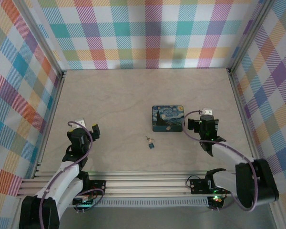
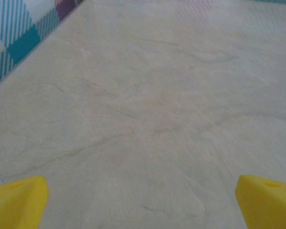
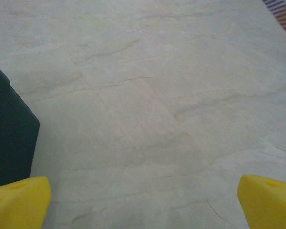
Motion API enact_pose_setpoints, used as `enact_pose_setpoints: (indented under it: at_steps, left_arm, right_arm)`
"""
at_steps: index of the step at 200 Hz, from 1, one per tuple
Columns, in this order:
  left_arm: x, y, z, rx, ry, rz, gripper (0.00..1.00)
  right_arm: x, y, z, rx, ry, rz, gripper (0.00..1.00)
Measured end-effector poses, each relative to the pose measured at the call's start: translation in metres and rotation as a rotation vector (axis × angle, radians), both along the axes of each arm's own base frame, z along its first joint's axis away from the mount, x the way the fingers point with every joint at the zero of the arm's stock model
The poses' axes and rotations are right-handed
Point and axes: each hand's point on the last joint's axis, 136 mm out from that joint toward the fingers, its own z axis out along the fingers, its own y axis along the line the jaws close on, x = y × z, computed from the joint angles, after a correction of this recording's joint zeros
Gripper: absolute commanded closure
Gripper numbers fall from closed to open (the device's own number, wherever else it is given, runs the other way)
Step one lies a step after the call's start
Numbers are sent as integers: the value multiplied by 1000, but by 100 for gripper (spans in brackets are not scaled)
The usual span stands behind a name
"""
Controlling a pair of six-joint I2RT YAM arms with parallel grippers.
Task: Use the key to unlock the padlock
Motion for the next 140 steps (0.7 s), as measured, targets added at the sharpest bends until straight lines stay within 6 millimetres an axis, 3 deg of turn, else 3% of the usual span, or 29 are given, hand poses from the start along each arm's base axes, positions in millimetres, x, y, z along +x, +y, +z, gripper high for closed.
enact_pose_setpoints:
  at_steps: [38,87,117,140]
  left_arm:
    - [13,8,0,-23,-52,17,0]
    - [41,-9,-16,-37,-6,-82,0]
    - [61,-16,-12,-46,-24,-123,0]
    - [75,-20,-11,-54,-36,-140,0]
  right_arm:
    - [22,7,-1,30,-63,53,0]
    - [47,-10,-6,63,-113,57,0]
    - [51,-14,-23,88,-89,65,0]
    - [53,-14,-20,104,-99,72,0]
